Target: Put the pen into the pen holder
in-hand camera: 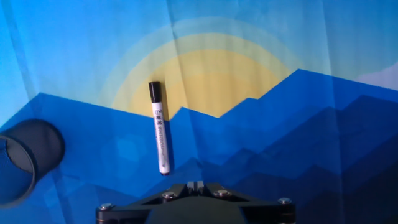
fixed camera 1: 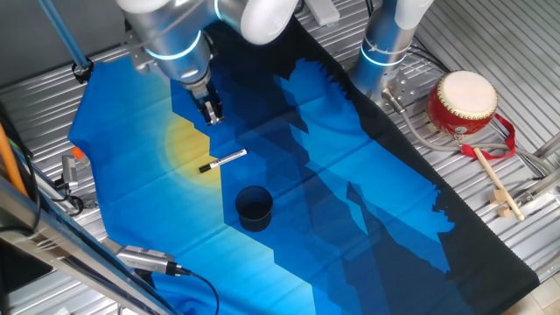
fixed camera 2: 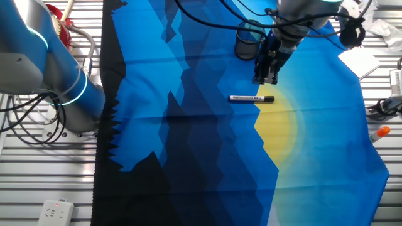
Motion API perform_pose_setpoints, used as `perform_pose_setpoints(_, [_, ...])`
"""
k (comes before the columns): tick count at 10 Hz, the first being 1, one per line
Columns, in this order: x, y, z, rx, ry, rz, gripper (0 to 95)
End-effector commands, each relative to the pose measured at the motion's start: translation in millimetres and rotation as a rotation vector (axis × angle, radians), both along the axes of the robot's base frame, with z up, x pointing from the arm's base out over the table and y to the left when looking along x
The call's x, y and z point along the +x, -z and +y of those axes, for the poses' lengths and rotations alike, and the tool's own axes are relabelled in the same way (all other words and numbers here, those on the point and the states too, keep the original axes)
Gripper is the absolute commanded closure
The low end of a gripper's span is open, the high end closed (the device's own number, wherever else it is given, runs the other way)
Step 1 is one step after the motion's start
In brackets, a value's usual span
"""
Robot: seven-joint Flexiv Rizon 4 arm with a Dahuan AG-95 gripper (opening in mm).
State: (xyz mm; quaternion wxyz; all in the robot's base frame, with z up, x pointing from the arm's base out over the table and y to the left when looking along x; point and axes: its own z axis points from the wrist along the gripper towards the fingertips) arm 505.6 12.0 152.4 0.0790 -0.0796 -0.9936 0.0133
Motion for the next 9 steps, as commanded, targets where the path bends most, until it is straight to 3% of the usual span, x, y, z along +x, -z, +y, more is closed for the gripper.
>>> perform_pose_setpoints(1, [-1.4, 26.9, 3.2, 0.025, 0.007, -0.026, 95.0])
perform_pose_setpoints(4, [-6.1, 67.7, 9.2, 0.023, 0.035, -0.065, 95.0])
perform_pose_setpoints(6, [-5.0, 81.4, 14.5, 0.022, 0.046, -0.072, 95.0])
perform_pose_setpoints(9, [-3.6, 91.3, 21.3, 0.022, 0.054, -0.073, 95.0])
